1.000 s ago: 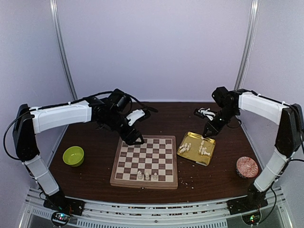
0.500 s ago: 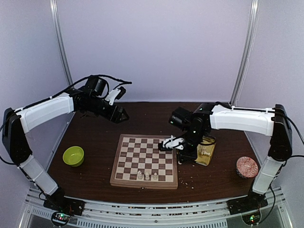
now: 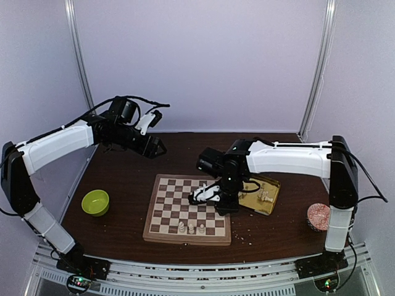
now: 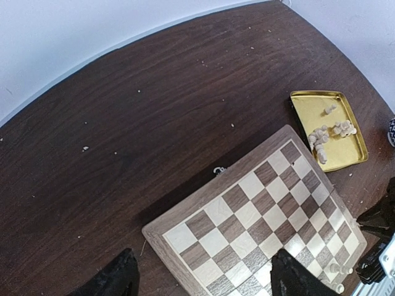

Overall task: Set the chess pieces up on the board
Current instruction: Place the pawn at h2.

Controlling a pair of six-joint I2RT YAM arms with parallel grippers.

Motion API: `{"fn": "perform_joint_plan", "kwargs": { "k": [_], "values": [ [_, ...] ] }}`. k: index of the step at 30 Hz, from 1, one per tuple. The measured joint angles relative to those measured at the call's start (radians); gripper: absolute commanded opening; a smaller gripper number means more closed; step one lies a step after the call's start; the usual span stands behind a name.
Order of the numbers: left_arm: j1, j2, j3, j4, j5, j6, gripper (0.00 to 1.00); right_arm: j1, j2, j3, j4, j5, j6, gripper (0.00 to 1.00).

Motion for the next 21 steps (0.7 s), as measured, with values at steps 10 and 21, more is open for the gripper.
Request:
{"fn": "perform_joint_plan", "kwargs": {
  "k": [10, 21],
  "values": [
    [0.0, -0.016, -0.007, -0.002, -0.013, 0.0, 0.75, 0.027, 0.044, 0.008, -0.022, -0.001, 0.0, 0.04],
    [0.0, -0.016, -0.008, -0.002, -0.013, 0.0, 0.75, 0.028, 0.066, 0.013, -0.026, -0.002, 0.0, 0.05]
  ]
}}
